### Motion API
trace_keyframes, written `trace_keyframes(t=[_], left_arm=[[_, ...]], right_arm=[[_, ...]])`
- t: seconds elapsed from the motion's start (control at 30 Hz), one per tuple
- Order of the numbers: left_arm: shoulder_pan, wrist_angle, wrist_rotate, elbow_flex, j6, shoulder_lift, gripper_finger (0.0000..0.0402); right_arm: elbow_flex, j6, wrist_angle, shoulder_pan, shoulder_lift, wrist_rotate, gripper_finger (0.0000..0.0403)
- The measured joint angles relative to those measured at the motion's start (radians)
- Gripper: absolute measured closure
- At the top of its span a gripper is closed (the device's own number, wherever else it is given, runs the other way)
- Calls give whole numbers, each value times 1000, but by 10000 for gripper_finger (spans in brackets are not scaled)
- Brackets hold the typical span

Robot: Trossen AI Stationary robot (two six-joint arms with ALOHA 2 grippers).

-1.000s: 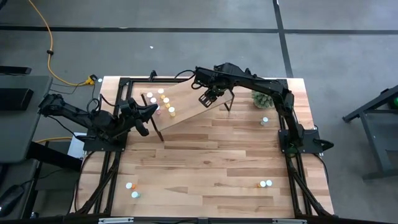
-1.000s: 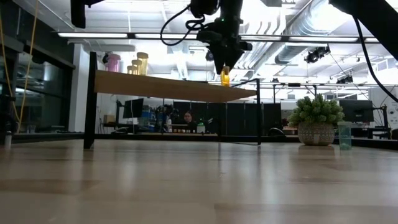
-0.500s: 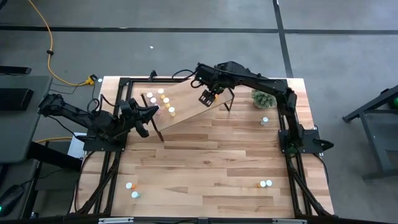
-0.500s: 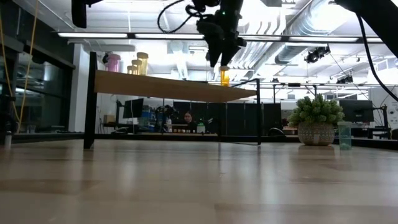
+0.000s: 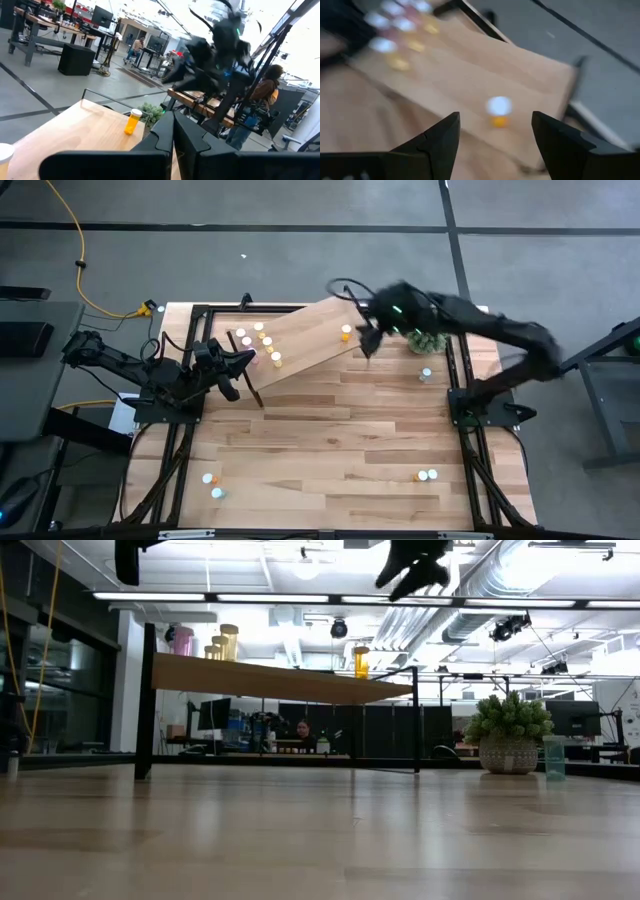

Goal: Pick and place medicine bottles onto shelf by color
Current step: Put the top right orange pill bottle on the shelf

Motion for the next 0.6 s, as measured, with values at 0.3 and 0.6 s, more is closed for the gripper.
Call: trace_keyframes(t=[0.3, 0.6], left_arm=[[1, 1, 0, 0, 2, 0, 402], [3, 1, -1, 0, 2, 1, 402]], right_arm=[[-642, 51, 823, 105, -207, 121, 164], [-690, -22, 949, 113, -50, 303, 164]])
